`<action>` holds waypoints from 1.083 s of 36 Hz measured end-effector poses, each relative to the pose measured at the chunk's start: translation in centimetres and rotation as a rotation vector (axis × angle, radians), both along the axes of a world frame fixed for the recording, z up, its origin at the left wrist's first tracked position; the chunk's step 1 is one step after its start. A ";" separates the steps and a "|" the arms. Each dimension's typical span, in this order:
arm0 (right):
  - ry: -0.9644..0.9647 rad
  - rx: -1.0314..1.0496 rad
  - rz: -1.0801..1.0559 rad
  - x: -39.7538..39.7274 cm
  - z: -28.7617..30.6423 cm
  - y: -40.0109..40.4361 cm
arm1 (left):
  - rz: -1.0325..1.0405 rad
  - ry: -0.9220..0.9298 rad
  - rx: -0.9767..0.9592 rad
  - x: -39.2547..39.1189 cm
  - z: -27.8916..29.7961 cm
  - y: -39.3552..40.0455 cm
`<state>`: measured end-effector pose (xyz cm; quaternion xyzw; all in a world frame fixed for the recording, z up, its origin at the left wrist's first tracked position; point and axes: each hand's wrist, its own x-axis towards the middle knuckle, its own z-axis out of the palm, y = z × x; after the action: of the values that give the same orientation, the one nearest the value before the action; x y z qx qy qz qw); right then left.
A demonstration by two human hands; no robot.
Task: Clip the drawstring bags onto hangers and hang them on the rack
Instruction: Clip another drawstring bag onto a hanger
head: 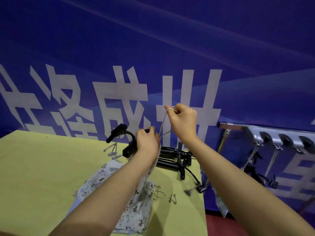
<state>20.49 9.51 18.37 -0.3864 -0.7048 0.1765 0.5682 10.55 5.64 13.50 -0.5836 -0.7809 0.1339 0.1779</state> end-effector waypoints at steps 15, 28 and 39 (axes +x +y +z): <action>0.162 0.039 0.147 4.3 5.2 -3.1 | 0.182 -0.079 0.157 5.6 5.3 -3.9; 0.146 0.081 0.194 16.3 4.9 -5.6 | 0.059 -0.334 0.156 17.4 4.6 -7.2; -0.021 -0.091 0.039 29.6 -0.7 -3.4 | -0.163 -0.918 -0.019 29.3 0.8 -4.7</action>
<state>50.07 6.07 17.64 -0.3997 -0.7095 0.2154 0.5389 39.82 0.96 14.35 -0.6435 -0.7292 -0.1454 -0.1817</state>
